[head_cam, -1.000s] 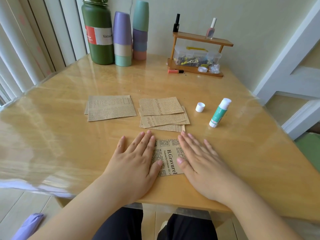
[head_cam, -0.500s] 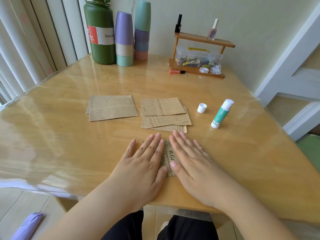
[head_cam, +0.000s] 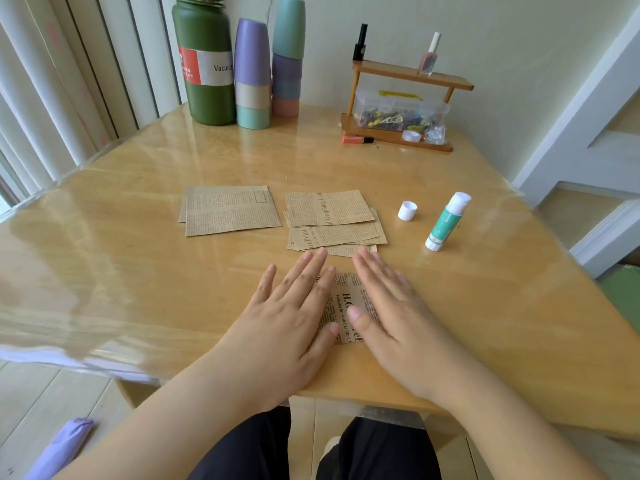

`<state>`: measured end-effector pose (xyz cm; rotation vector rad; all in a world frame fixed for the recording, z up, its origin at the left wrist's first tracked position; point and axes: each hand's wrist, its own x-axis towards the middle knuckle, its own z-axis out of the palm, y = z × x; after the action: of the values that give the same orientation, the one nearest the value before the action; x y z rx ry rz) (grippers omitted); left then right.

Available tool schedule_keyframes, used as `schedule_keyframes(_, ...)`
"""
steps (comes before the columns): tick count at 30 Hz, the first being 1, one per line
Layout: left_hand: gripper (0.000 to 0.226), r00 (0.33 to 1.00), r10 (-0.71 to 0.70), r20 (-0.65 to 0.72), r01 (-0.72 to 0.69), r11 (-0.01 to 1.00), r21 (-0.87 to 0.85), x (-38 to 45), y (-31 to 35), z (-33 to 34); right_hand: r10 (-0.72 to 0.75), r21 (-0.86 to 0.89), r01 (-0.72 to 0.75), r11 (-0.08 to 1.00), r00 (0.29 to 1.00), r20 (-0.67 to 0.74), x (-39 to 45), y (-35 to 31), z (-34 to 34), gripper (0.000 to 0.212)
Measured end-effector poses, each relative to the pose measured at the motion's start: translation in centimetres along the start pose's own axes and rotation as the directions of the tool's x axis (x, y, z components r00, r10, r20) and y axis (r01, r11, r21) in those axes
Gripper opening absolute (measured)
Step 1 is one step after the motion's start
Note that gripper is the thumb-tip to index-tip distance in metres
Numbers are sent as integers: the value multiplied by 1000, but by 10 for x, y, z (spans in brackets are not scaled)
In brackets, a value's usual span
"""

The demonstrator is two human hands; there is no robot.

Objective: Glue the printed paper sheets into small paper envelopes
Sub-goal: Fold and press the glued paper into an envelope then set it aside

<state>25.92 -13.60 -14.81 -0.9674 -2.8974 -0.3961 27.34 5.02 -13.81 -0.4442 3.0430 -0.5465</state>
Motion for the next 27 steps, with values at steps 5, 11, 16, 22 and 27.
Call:
schedule_keyframes(5, 76, 994, 112, 19, -109, 988, -106, -11, -20, -10, 121, 176, -97, 980, 984, -130, -16, 13, -20, 61)
schedule_keyframes(11, 77, 975, 216, 52, -214, 976, -50, -19, -30, -5, 131, 157, -121, 980, 990, -55, -28, 16, -18, 65)
schedule_keyframes(16, 71, 973, 225, 44, -227, 973, 42, -23, -25, -5, 134, 183, -116, 976, 987, -89, -28, 18, -17, 59)
schedule_keyframes(22, 92, 998, 31, 61, -28, 998, -49, -6, -25, -19, 96, 108, -94, 990, 995, -12, -6, 25, -35, 67)
schedule_keyframes(27, 116, 968, -113, 226, 124, 992, -36, 23, -25, -36, 143, -58, -133, 989, 956, 254, 29, 28, -66, 86)
